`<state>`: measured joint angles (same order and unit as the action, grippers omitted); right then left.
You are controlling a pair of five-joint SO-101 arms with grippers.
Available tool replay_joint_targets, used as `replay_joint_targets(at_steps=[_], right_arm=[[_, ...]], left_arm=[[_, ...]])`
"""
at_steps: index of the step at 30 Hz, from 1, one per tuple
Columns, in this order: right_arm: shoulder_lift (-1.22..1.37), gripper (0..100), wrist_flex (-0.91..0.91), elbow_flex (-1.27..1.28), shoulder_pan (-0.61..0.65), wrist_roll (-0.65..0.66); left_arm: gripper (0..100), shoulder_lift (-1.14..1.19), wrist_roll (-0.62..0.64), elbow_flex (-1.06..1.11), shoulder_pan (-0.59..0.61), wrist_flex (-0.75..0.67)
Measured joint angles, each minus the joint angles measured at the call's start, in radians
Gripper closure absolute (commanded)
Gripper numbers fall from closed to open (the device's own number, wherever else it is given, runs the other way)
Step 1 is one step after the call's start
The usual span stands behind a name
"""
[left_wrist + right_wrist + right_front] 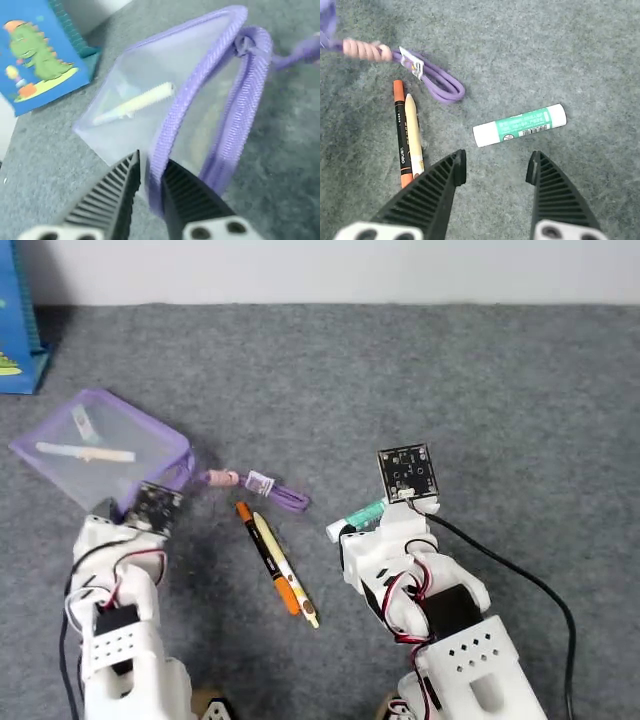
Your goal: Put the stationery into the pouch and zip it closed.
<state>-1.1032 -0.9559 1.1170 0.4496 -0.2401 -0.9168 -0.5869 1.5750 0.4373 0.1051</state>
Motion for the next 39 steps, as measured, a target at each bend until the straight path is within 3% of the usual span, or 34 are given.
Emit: replay_joint_targets(at_steps=[3,8,14,24,28,34,39], right_arm=[[0.0,79.3,0.0,0.0,0.0,0.0],[0.0,79.4,0.0,0.0,0.0,0.0],[0.0,79.4,0.0,0.0,0.0,0.0],[0.0,79.4,-0.028,0.0,0.0,0.0],[0.0,79.4,-0.074,0.0,0.0,0.0],[0.0,79.4,-0.086,0.0,0.0,0.0],[0.0,79.4,-0.086,0.0,0.0,0.0]], left_arm=[[99,0.0,0.026,-0.097,0.005,0.132],[99,0.0,0.101,-0.353,0.008,0.488],[99,0.002,0.121,-0.663,-0.078,0.893],[99,0.002,0.124,-1.088,-0.209,1.332],[99,0.002,0.129,-1.218,-0.233,1.45],[98,0.002,0.129,-1.24,-0.232,1.47],[80,0.002,0.129,-1.24,-0.18,1.47]])
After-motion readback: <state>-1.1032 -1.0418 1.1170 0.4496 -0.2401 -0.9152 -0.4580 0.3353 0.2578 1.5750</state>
